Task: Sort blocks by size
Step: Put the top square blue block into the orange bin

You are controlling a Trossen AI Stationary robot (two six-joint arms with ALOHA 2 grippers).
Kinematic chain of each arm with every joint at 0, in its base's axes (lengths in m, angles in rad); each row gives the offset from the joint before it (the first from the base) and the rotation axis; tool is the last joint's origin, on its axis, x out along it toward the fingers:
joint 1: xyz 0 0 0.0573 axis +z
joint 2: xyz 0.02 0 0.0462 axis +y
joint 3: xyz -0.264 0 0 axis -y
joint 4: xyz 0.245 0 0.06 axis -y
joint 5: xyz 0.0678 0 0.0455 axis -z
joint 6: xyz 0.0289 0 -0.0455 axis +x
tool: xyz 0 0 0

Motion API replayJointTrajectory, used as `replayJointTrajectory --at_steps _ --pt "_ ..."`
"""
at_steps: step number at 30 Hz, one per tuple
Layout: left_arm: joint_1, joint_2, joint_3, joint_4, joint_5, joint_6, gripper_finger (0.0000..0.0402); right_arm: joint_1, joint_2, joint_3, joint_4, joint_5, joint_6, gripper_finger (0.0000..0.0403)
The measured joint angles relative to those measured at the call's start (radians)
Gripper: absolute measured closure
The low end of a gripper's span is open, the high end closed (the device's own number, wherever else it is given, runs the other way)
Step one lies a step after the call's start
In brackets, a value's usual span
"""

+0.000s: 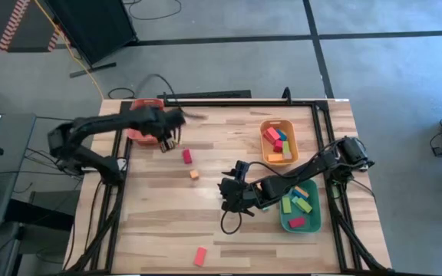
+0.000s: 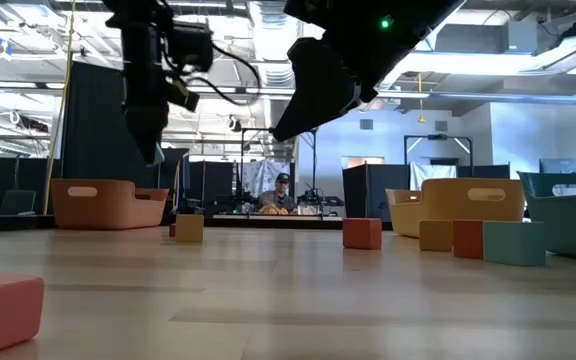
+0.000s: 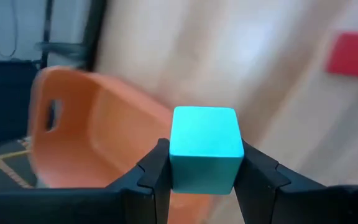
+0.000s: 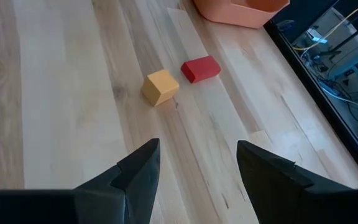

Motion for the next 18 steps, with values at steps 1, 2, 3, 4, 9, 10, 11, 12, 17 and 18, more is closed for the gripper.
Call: replayJointTrajectory --at_steps 1,2,3,4,9,10,11,12,17,18 --pt "0.037 -0.026 0.0 0.01 0.001 0.009 0.0277 0.001 0.0 0.0 -0.002 0.0 0.001 0.0159" --pt "0.072 -0.051 0.0 0.014 0.008 0.015 0.0277 0.003 0.0 0.0 -0.004 0.0 0.003 0.0159" --pt "0.109 -0.073 0.0 0.016 0.028 0.018 0.0277 0.005 0.0 0.0 -0.005 0.0 0.007 0.0159" --pt "0.146 -0.092 0.0 0.016 0.054 0.019 0.0277 0.005 0.0 0.0 -0.005 0.0 0.01 0.0159" --pt "0.299 -0.121 0.0 -0.013 0.108 0.02 0.0277 0.006 0.0 0.0 -0.008 0.0 0.021 0.0159" --pt "0.324 -0.118 -0.005 -0.015 0.109 0.023 0.0277 0.006 0.0 0.0 -0.008 0.0 0.022 0.0159" --pt "0.344 -0.114 -0.012 -0.017 0.11 0.029 0.0277 0.006 0.0 0.0 -0.008 0.0 0.022 0.0159" --pt "0.364 -0.109 -0.022 -0.017 0.11 0.036 0.0277 0.006 0.0 0.0 -0.009 0.0 0.025 0.0159" --pt "0.445 -0.068 -0.07 -0.018 0.112 0.064 0.0263 0.005 0.0 0.0 -0.008 0.0 0.027 0.0159" --pt "0.457 -0.062 -0.078 -0.016 0.115 0.068 0.026 0.006 0.0 0.0 -0.009 0.0 0.027 0.0159"
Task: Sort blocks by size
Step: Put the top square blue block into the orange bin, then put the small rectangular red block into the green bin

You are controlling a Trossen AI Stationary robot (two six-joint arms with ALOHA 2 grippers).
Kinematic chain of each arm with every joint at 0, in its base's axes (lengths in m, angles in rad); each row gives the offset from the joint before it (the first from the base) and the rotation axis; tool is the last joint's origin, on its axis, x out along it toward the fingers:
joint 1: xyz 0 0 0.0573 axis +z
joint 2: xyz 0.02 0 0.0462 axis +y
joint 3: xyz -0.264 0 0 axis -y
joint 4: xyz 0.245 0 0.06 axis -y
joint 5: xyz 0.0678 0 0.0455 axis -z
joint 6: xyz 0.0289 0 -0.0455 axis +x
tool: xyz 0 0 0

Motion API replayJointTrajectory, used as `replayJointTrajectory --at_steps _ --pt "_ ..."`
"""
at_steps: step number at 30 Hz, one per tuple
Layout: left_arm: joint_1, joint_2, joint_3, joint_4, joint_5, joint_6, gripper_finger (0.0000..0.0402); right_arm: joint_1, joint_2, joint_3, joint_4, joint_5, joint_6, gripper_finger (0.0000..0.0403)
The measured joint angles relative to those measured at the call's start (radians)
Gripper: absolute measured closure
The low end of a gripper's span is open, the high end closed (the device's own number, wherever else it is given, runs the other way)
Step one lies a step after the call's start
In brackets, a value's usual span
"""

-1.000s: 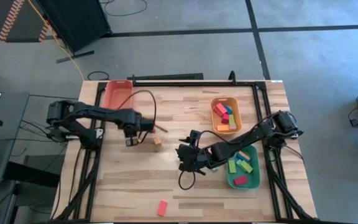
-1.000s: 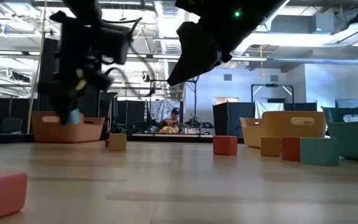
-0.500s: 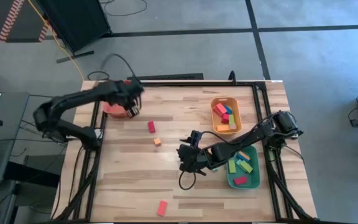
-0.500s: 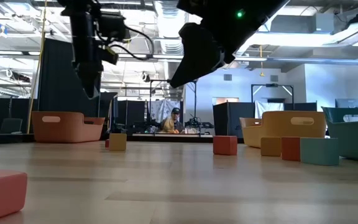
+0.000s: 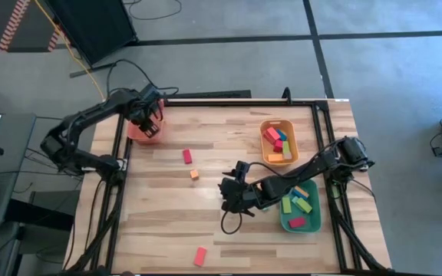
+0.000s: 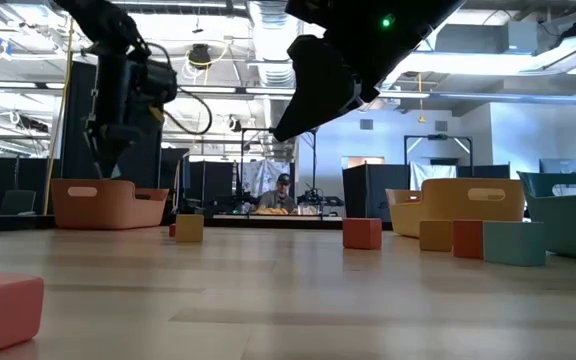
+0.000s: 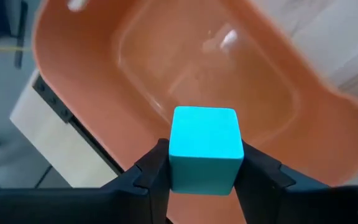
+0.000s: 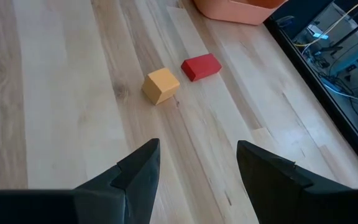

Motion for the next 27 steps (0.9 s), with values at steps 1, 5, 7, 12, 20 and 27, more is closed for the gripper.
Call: replayJointTrajectory --at_steps 1,5,7,12,20,27 --pt "0.011 0.006 -0.006 0.0 0.009 0.006 0.0258 0.0 0.0 0.0 0.0 0.0 0.0 0.0159" --pt "0.032 0.013 -0.023 0.019 0.056 0.027 0.0254 0.0 0.0 0.0 0.0 0.0 0.0 0.0159" --pt "0.032 0.013 -0.025 0.03 0.067 0.033 0.0253 0.0 0.0 0.0 0.0 0.0 0.001 0.0159" --pt "0.032 0.013 -0.025 0.048 0.067 0.042 0.0251 0.0 0.0 0.0 -0.001 0.0 0.002 0.0159" --pt "0.032 0.013 -0.025 0.047 0.067 0.048 0.023 0.0 0.0 0.0 -0.003 0.0 0.002 0.0159" --pt "0.032 0.013 -0.021 0.046 0.066 0.057 0.0176 0.0 0.0 0.0 -0.003 0.0 0.001 0.0159"
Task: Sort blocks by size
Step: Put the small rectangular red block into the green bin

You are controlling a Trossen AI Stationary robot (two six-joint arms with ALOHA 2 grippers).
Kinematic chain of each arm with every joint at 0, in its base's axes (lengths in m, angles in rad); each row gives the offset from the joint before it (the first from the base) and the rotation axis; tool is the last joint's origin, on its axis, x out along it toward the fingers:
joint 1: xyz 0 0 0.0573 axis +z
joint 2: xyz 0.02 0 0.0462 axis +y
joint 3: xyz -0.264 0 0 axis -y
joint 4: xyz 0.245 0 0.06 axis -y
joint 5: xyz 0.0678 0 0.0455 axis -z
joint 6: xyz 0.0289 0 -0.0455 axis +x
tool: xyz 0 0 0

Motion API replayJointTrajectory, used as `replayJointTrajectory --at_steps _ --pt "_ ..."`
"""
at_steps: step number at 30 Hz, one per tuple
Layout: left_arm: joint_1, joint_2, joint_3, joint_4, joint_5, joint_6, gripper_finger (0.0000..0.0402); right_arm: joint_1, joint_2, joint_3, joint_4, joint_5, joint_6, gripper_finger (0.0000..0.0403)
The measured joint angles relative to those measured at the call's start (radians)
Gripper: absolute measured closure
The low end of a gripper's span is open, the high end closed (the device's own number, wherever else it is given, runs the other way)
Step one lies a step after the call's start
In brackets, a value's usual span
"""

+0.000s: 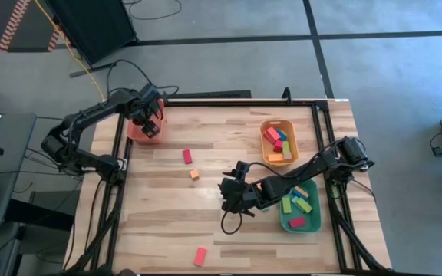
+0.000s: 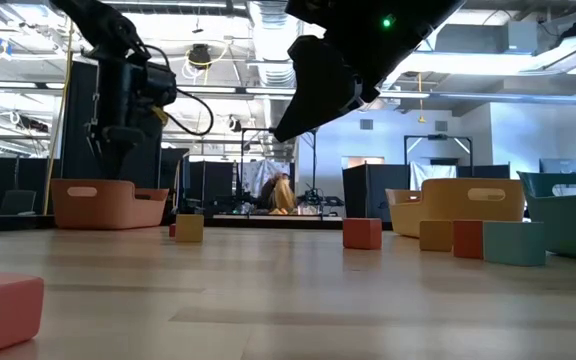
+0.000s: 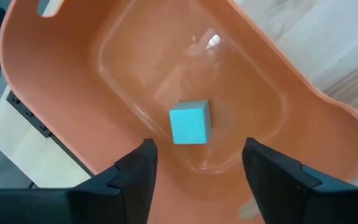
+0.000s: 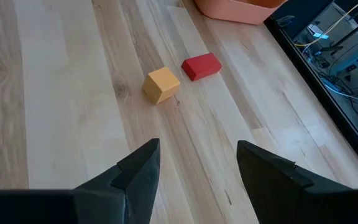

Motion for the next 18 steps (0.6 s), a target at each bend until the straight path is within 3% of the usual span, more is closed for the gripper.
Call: replayJointTrajectory --at_steps 6,18 --pt "-0.074 -0.009 0.047 -0.031 0.01 0.081 0.0167 0.0 0.0 0.0 0.0 0.0 0.0 0.0159" --pt "-0.437 0.006 0.048 0.012 0.028 0.403 0.0168 0.0 0.0 0.0 0.0 0.0 0.0 0.0159"
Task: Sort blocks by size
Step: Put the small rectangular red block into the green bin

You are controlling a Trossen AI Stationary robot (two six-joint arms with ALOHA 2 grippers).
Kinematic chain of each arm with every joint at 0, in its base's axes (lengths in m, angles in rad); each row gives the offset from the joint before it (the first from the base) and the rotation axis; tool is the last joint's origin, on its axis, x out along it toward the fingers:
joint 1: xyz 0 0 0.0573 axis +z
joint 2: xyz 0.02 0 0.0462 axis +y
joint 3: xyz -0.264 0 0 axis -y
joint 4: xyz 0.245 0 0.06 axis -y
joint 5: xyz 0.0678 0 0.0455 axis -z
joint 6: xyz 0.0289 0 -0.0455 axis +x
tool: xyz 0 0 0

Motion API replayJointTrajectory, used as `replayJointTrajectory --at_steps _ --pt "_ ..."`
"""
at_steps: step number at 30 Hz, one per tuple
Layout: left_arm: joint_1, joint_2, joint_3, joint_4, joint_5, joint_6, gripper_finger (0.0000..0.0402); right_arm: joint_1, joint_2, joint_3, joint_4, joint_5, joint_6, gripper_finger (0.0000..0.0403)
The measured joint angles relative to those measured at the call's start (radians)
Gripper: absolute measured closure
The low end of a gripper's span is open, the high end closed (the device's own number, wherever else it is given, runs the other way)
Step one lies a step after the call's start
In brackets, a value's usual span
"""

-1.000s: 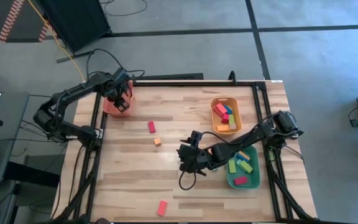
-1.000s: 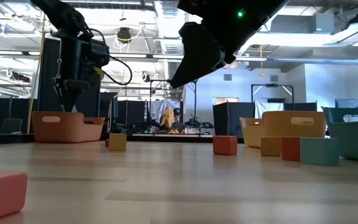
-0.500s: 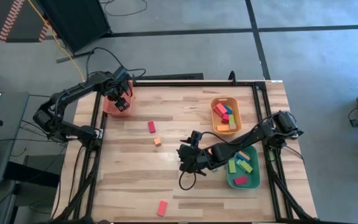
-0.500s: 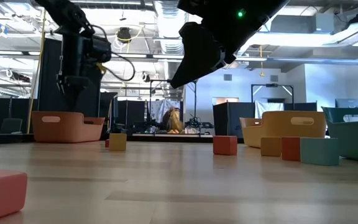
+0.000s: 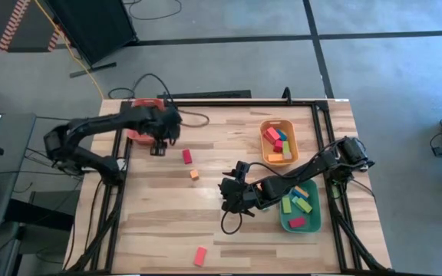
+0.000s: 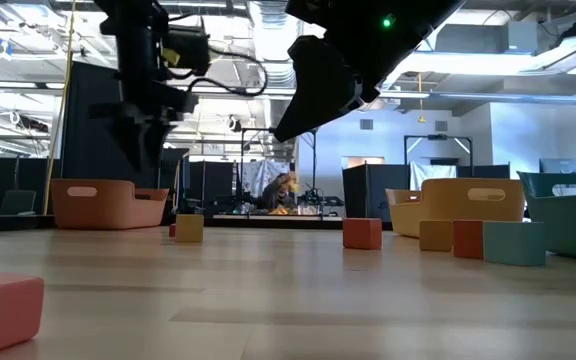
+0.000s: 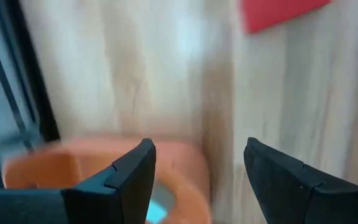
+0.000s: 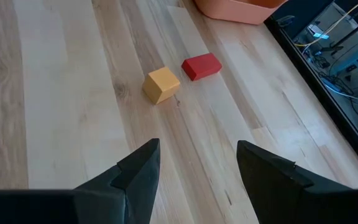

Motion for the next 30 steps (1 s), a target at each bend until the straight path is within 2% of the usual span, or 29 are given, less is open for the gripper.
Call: replayJointTrajectory --at_steps 5,9,20,30 --pt "-0.109 0.057 0.0 0.086 0.002 0.063 0.0168 0.006 0.0 0.0 -0.001 -0.008 0.0 0.0159" --pt "-0.149 0.122 0.0 0.136 0.003 0.072 0.0168 0.019 0.0 0.0 -0.004 -0.042 0.016 0.0159" --pt "-0.158 0.349 -0.001 0.179 0.062 0.131 0.0168 0.069 0.0 0.0 -0.028 -0.045 0.046 0.0159" --pt "-0.166 0.369 0.0 0.315 0.041 0.177 0.0168 0.072 0.0 0.0 -0.084 -0.046 0.106 0.0159"
